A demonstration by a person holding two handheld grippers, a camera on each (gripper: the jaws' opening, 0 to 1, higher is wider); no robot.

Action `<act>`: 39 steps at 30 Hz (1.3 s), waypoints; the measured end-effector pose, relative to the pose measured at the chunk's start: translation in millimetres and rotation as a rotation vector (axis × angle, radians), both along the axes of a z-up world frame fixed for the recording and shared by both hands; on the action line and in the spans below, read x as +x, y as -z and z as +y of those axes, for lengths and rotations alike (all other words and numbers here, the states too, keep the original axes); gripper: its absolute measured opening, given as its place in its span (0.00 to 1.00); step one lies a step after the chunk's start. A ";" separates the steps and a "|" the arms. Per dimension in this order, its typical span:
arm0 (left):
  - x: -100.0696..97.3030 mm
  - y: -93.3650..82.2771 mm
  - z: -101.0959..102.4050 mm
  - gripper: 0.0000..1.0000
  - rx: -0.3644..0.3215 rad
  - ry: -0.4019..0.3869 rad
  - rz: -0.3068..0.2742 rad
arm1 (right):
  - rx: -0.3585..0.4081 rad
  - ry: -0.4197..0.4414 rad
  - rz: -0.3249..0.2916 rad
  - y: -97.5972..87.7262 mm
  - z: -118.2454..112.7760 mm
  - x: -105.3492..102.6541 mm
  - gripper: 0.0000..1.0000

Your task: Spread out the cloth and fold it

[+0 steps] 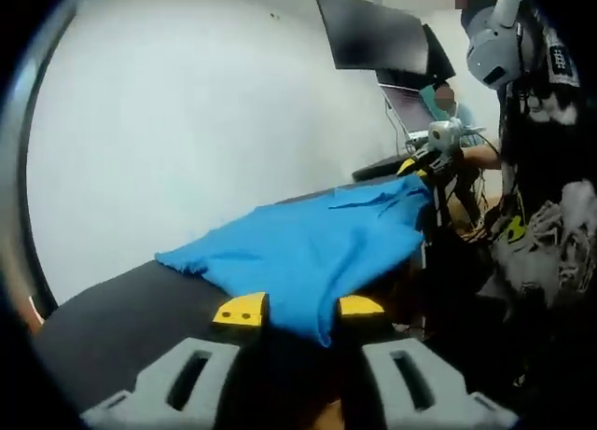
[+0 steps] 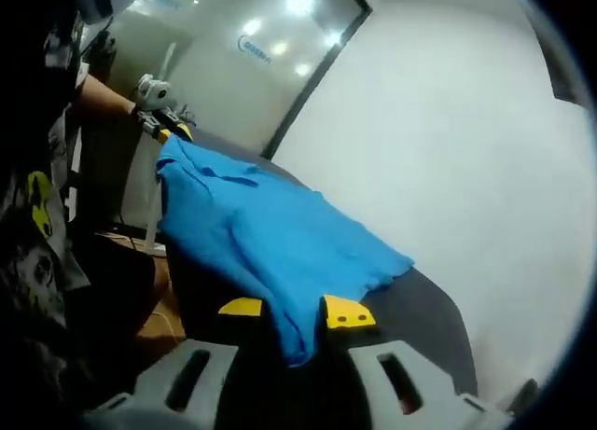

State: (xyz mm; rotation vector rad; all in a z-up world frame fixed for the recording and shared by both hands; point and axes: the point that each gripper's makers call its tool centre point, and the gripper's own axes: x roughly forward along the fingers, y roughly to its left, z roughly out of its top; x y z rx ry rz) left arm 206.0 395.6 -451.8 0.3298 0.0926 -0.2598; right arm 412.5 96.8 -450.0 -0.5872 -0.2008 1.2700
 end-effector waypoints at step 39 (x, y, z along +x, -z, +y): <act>-12.4 -116.1 -25.5 0.01 0.102 -0.036 -0.112 | -0.003 -0.065 -0.297 -102.7 -15.8 -40.1 0.01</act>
